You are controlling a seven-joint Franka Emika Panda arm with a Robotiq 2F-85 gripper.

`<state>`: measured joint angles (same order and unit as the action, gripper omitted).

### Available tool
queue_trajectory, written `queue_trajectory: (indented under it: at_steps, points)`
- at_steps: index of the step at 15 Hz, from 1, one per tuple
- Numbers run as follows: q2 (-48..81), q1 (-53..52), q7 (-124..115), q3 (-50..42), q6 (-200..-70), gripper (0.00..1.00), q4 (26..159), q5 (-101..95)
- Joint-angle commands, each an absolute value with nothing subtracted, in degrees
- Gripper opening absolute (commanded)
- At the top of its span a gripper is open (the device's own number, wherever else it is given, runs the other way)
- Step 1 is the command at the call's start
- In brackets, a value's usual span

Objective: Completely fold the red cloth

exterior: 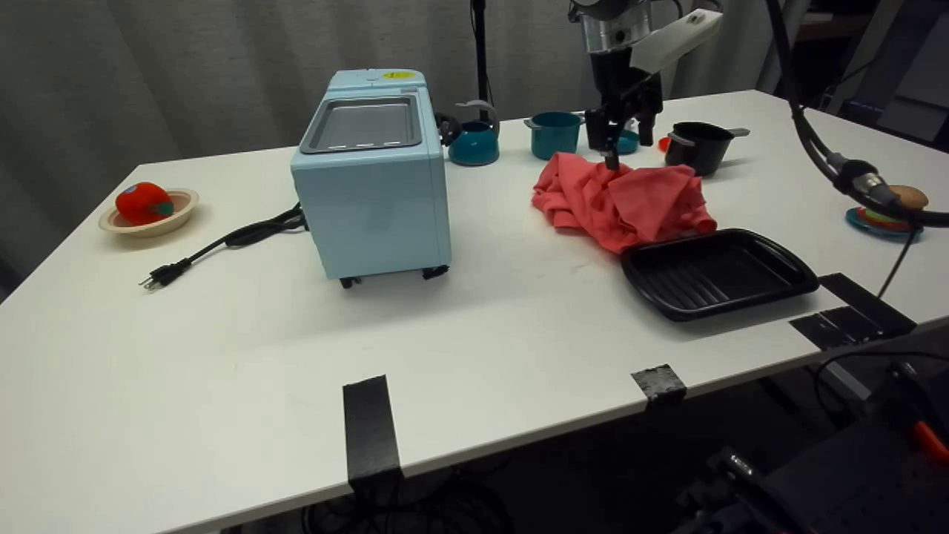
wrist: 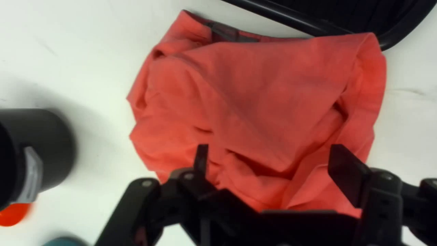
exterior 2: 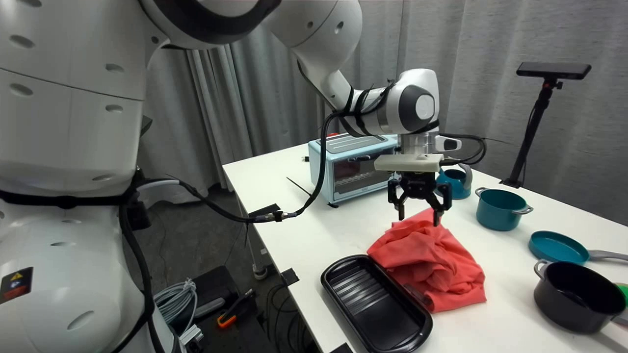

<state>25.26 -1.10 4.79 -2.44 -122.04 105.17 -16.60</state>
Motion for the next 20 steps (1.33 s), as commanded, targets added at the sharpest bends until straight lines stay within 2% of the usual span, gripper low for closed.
queue_trajectory:
  at_steps: [1, 20]
  points:
    - [23.4, -1.1, 0.9, -5.2, -123.1, 1.0, 105.9, -21.0]
    - [40.3, 1.3, -19.2, -11.2, -127.6, 1.0, 102.3, -15.3]
